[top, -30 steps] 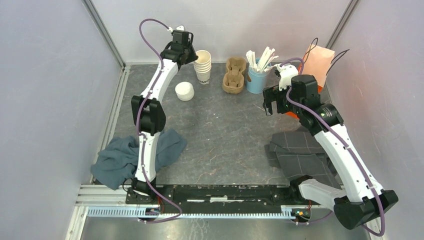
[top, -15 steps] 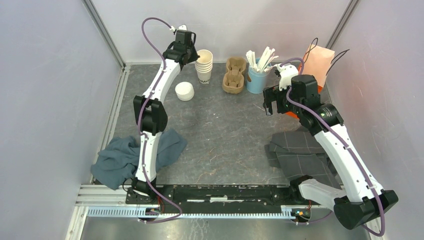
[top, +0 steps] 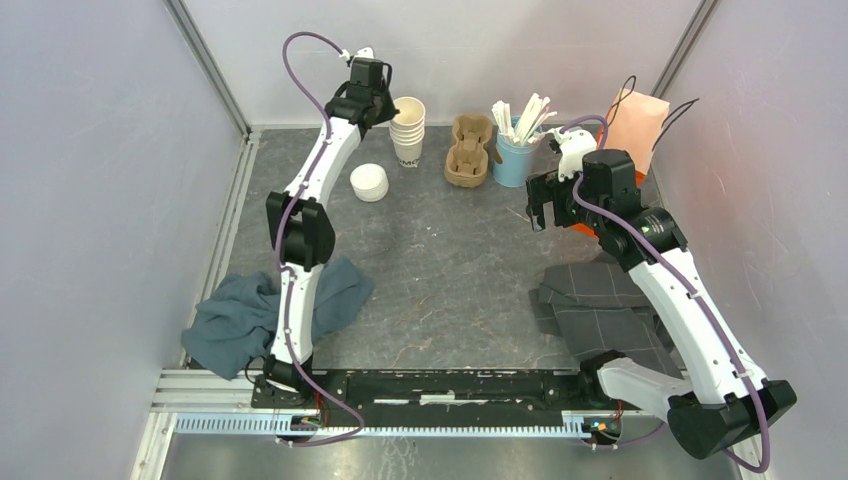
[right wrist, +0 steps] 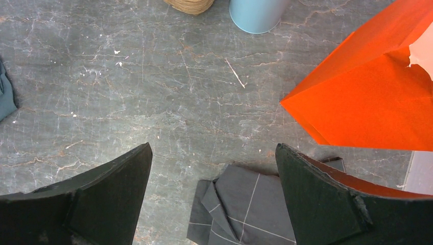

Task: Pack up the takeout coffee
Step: Pick up the coffee cup, then place the coffee cup at the center of the board.

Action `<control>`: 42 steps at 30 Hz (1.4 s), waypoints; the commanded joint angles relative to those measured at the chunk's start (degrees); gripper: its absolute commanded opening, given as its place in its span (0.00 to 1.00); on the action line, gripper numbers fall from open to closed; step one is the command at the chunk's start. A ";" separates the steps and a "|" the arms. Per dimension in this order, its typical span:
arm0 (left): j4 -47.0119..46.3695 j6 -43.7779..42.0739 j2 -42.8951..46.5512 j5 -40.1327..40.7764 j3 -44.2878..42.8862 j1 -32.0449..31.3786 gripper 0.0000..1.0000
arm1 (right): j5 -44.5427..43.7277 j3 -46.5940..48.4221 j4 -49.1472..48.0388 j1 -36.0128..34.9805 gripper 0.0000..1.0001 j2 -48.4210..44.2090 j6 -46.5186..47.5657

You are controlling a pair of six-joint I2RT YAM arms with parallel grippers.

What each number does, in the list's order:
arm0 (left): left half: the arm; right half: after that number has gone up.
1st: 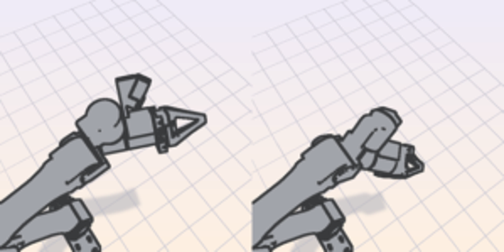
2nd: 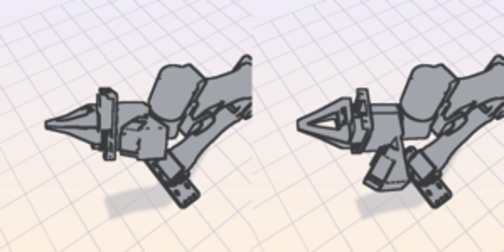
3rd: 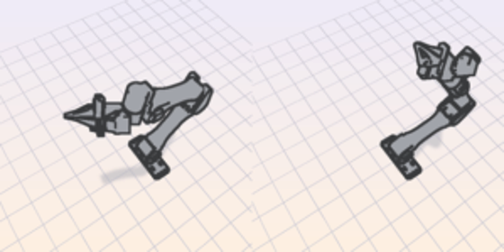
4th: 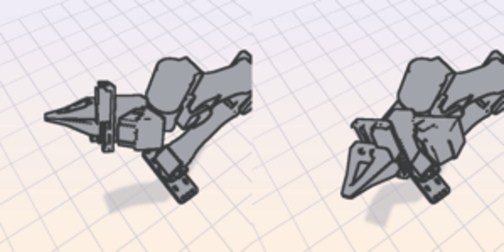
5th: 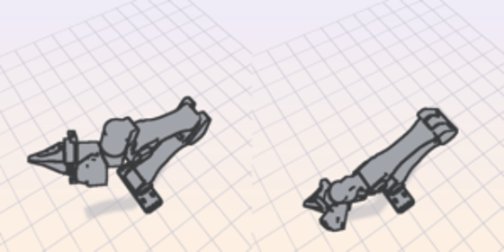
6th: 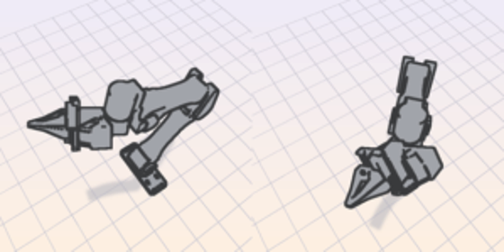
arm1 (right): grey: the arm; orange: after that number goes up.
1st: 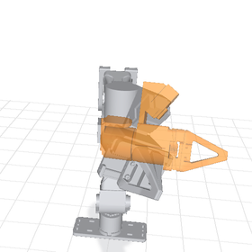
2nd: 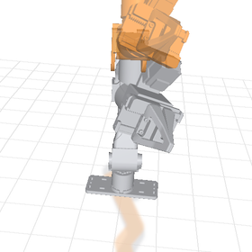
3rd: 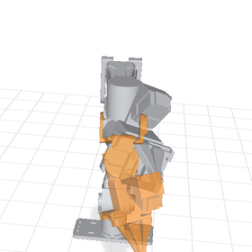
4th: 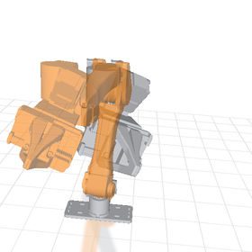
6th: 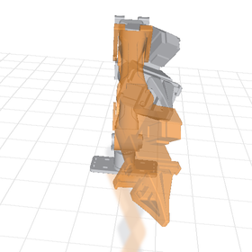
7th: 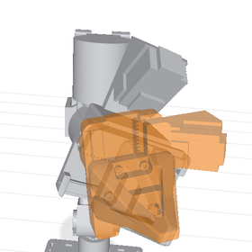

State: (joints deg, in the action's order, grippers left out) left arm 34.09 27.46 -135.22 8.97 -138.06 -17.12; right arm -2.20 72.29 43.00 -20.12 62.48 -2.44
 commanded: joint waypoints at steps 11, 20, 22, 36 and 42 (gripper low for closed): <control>-4.66 -2.50 11.94 0.89 -4.77 -0.01 0.02 | 0.11 1.29 -1.78 0.18 0.98 -1.22 -0.12; 3.20 -3.84 29.23 -14.81 16.21 -4.11 0.02 | 4.14 0.09 -2.13 0.08 0.98 -4.99 -0.39; 2.65 -6.06 35.65 -13.57 25.55 -8.81 0.02 | 5.12 -0.67 -2.26 0.12 0.98 -6.13 -0.96; -15.52 3.83 52.39 -3.87 68.49 -46.78 0.02 | 3.74 -1.05 -0.95 0.08 0.98 -15.68 -2.85; -23.62 2.35 48.42 -3.65 71.85 -49.64 0.02 | 4.57 -1.90 0.76 0.11 0.98 -17.96 -3.46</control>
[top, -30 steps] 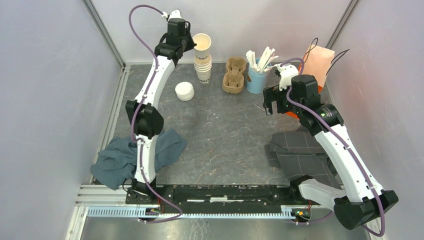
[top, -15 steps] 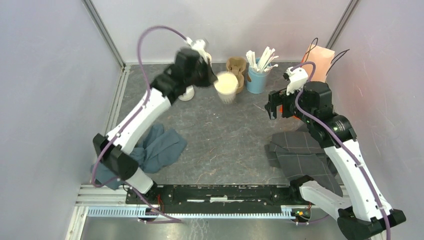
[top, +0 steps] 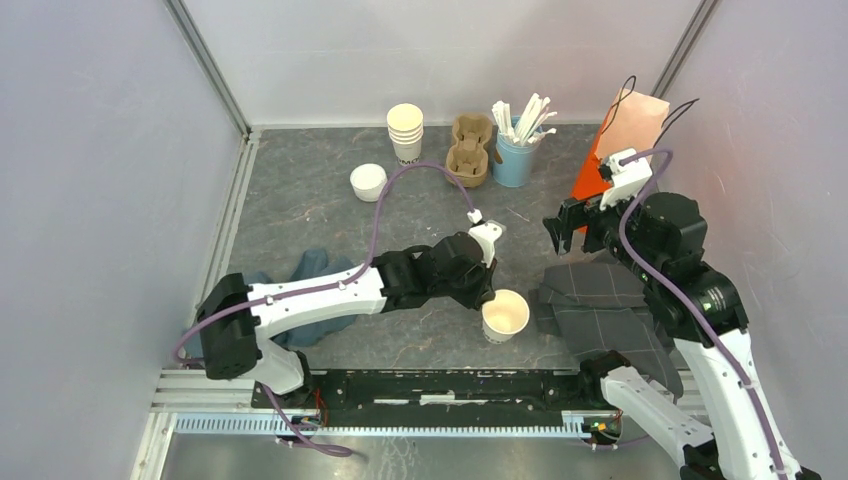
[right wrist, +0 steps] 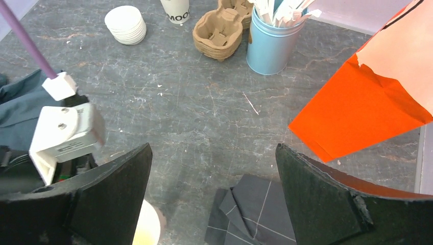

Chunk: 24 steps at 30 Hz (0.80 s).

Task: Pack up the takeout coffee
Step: Place the coffee cup at the center of the board.

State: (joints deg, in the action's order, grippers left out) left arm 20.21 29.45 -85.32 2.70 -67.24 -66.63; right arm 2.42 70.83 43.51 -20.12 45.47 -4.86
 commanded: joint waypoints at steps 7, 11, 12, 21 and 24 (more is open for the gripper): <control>-14.18 -2.41 -5.97 2.13 2.31 -0.37 0.02 | -0.17 0.10 1.14 0.12 0.98 -2.49 -2.08; -15.41 -3.06 -7.47 1.75 2.71 -0.43 0.02 | -0.38 -0.24 1.70 0.07 0.98 -3.18 -2.00; -15.76 -3.06 -7.69 1.84 3.04 -0.43 0.02 | -0.44 -0.34 1.82 0.08 0.98 -3.25 -1.95; -16.30 -3.70 -8.20 3.24 4.34 -0.43 0.04 | 0.12 -0.56 1.67 0.08 0.98 -2.75 -1.49; -15.14 -3.41 -7.67 3.87 4.03 -0.43 0.27 | 0.40 -0.84 1.35 0.06 0.98 -2.38 -1.51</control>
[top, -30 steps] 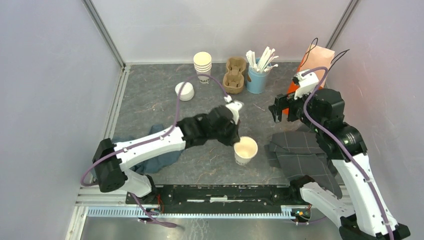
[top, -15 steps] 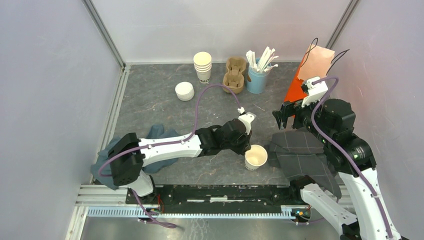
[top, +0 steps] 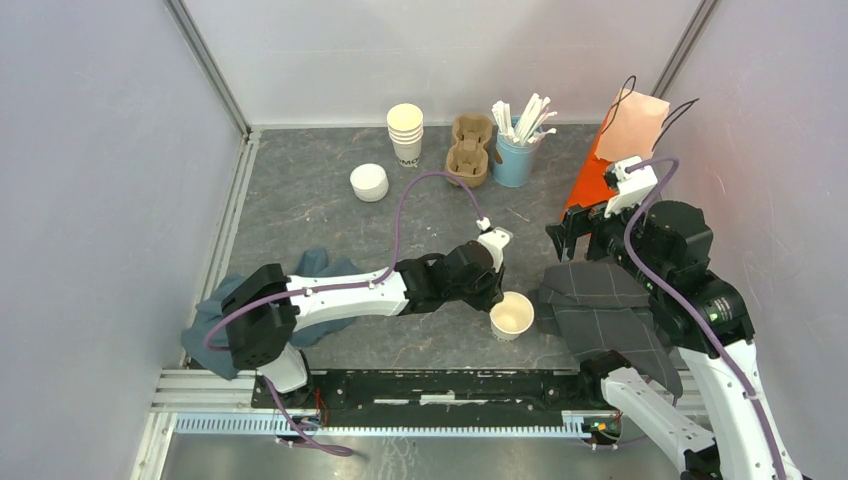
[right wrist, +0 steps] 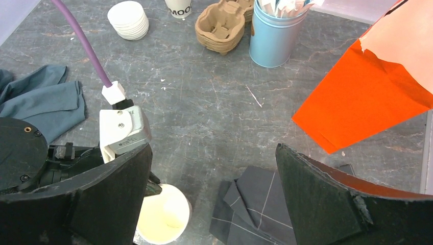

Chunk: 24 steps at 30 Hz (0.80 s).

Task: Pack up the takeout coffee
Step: Place the coffee cup at the center of the board, then close the cup lid on the coffee cup.

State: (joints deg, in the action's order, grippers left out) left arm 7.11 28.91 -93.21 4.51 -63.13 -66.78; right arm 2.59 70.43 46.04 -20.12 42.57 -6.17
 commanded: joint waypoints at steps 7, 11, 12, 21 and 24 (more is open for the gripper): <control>7.26 -1.90 9.76 10.89 -0.22 1.10 0.67 | -0.76 -1.11 -1.23 0.12 0.98 0.70 0.50; 15.78 3.00 15.57 14.31 -0.20 10.28 0.79 | -1.75 -2.43 -1.49 0.08 0.98 0.79 0.88; 18.30 5.12 16.28 15.01 -0.85 13.96 0.81 | -1.93 -2.87 -1.62 0.08 0.98 0.85 0.89; 33.97 10.73 2.65 18.87 -19.58 39.19 0.77 | -3.56 -4.19 -3.43 0.08 0.98 4.14 1.72; 36.64 11.36 -5.64 19.18 -27.37 44.01 0.69 | -4.64 -4.24 -3.73 0.08 0.98 5.51 2.45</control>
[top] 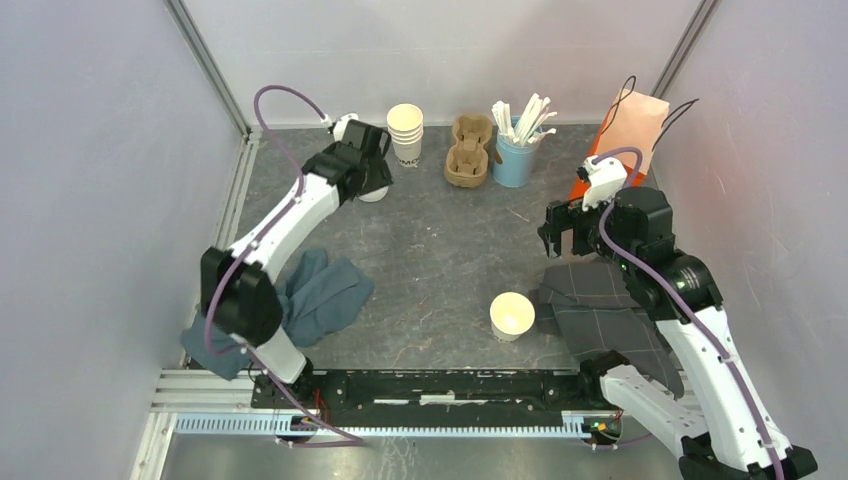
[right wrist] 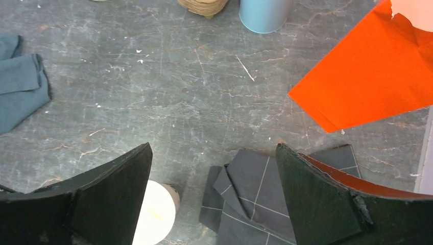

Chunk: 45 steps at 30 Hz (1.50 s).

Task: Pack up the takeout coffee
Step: Close the cup lid on the coffee cup.

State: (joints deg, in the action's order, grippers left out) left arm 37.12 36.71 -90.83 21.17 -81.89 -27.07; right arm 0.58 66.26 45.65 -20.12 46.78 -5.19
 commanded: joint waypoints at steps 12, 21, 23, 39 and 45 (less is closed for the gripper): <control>13.35 1.17 -32.86 5.52 -33.01 11.88 0.50 | -7.04 0.67 -3.37 0.05 0.98 5.79 4.20; 14.52 1.87 -37.95 1.51 -37.25 14.67 0.32 | -6.50 0.92 -4.44 0.11 0.98 8.81 4.56; 14.53 1.81 -38.02 1.58 -36.93 14.68 0.32 | -6.51 0.98 -4.64 0.04 0.98 9.15 4.70; 13.91 0.82 -39.92 -0.32 -36.76 14.77 0.25 | -6.56 0.79 -4.88 0.08 0.98 9.20 4.65; 13.83 0.69 -39.83 -0.19 -37.03 14.77 0.14 | -6.61 0.98 -4.89 0.09 0.98 9.20 4.59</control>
State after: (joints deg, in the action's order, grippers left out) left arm 51.05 37.23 -130.78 20.75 -116.68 -12.29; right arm -5.21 66.13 43.09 -20.12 56.27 -1.15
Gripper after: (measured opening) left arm 0.166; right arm 0.979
